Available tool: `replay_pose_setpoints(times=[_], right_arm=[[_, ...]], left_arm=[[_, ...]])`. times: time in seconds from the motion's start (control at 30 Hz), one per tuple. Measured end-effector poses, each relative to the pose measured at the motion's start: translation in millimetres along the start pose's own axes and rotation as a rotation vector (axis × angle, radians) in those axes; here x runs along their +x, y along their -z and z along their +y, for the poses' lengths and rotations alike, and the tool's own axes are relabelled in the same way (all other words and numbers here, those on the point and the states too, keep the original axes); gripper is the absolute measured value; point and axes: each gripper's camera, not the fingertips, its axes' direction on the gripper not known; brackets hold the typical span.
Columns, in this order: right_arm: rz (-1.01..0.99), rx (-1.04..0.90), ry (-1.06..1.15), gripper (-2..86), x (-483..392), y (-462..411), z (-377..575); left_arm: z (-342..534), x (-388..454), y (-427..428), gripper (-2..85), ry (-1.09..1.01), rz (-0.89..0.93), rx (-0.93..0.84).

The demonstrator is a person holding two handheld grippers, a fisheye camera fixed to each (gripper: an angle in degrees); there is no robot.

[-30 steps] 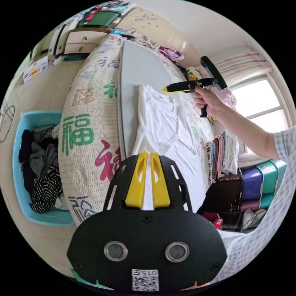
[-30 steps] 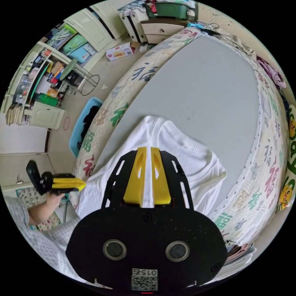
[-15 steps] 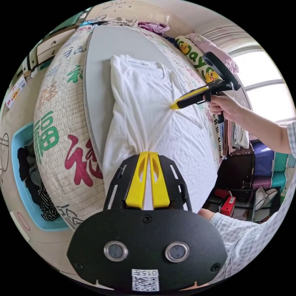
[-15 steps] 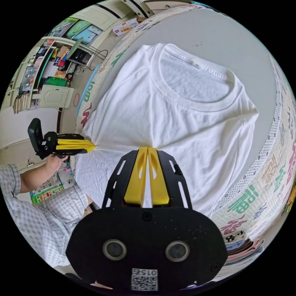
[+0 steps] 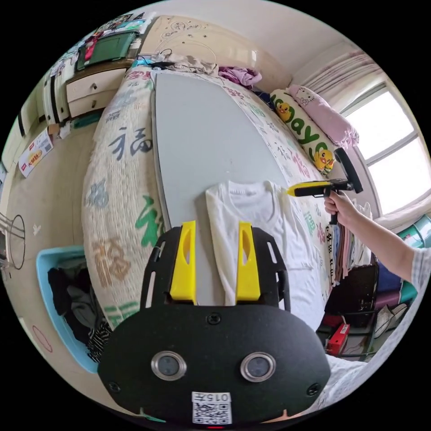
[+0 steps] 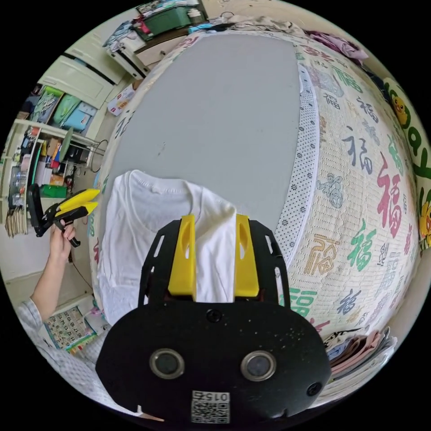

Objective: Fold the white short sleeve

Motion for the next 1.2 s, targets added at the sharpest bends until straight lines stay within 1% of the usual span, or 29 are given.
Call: replay_pose_setpoints(times=[0.07,0.13,0.2,0.23,0.3,0.37,0.43,0.57,0.63,0.7,0.83,0.9,1.07,1.2], right_arm=[[0.006,-0.034,-0.043,11.7,8,-14,-1],[0.011,-0.057,-0.063,8.9,12,-22,4],[0.020,-0.059,-0.070,7.4,14,-27,12],[0.024,-0.065,-0.050,6.0,14,-29,18],[0.054,-0.087,-0.029,3.8,14,-33,27],[0.098,-0.093,-0.018,1.9,18,-32,41],[0.102,-0.057,-0.024,1.3,22,-23,54],[0.086,0.015,-0.037,0.7,34,4,88],[0.077,0.049,-0.023,0.6,37,15,102],[0.081,0.081,-0.002,0.6,37,20,118],[0.159,0.089,0.050,0.6,33,-4,153],[0.177,0.090,0.042,0.6,32,-23,168],[0.070,0.200,-0.086,0.6,47,-45,217],[0.056,0.295,-0.089,0.6,53,-46,260]], left_arm=[[-25,4,-13,13.5,-0.008,-0.037,-0.061],[-39,9,-25,12.4,-0.013,-0.041,-0.106],[-48,19,-38,9.4,-0.061,-0.011,-0.175],[-49,22,-41,8.8,-0.072,-0.021,-0.191],[-49,29,-45,3.0,-0.100,-0.064,-0.230],[-48,32,-43,1.2,-0.099,-0.076,-0.247],[-46,36,-32,0.4,-0.098,-0.095,-0.214],[-44,34,0,-0.2,-0.021,-0.047,-0.132],[-41,40,12,-0.3,-0.032,-0.047,-0.103],[-32,54,23,-0.4,-0.075,-0.084,-0.074],[-9,70,24,-0.3,-0.132,-0.145,-0.047],[10,74,12,-0.3,-0.144,-0.189,-0.050],[49,75,-10,-0.2,-0.188,-0.290,-0.051],[86,69,-9,-0.2,-0.165,-0.247,0.047]])
